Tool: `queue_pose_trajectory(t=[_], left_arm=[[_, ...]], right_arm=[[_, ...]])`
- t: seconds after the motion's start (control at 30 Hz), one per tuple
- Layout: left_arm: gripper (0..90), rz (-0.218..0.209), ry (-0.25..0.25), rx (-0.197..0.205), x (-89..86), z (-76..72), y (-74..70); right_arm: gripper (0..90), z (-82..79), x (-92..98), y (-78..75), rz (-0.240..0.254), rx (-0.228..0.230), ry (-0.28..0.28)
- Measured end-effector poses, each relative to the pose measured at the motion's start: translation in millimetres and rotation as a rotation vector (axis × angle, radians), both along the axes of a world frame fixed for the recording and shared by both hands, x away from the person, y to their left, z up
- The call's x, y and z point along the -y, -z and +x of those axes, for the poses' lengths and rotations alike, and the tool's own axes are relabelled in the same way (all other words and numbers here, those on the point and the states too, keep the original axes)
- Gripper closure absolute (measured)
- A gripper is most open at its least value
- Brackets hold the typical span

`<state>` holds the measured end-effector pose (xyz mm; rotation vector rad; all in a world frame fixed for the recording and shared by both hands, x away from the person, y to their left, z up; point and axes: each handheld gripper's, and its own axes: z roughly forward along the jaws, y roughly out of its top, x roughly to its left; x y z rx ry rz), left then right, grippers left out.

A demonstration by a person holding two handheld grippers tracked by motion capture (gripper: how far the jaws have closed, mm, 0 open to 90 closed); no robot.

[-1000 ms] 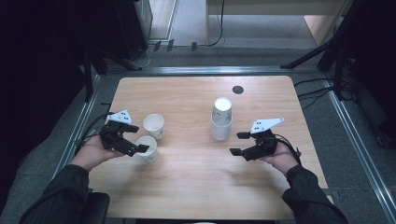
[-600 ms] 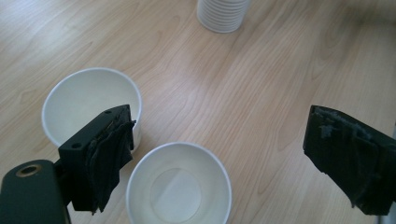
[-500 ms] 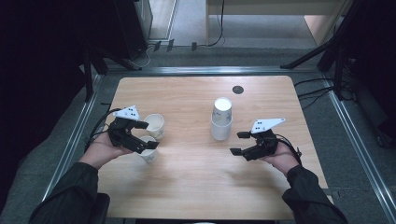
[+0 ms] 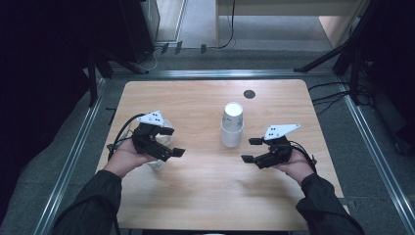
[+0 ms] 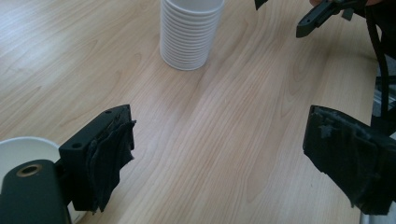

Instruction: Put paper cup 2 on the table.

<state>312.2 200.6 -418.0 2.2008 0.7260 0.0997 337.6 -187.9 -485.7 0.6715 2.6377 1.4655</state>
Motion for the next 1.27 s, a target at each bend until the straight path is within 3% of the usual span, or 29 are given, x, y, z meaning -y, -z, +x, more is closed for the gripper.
queue_pose_trajectory(t=[0.53, 1.1, 1.27], left_arm=[[9.0, -0.036, 0.036, -0.004, 42.5, -1.0, 14.4], [9.2, -0.072, 0.025, -0.003, 57.5, -6.8, 28.4], [9.2, -0.084, 0.021, 0.016, 58.3, -7.5, 28.2]], right_arm=[[26.4, -2.1, -0.7, -1.7, 0.011, 0.008, -0.009], [26.4, -5.5, -5.5, -1.6, 0.010, 0.011, -0.024], [26.4, -6.9, -5.0, -3.2, 0.025, 0.023, -0.027]])
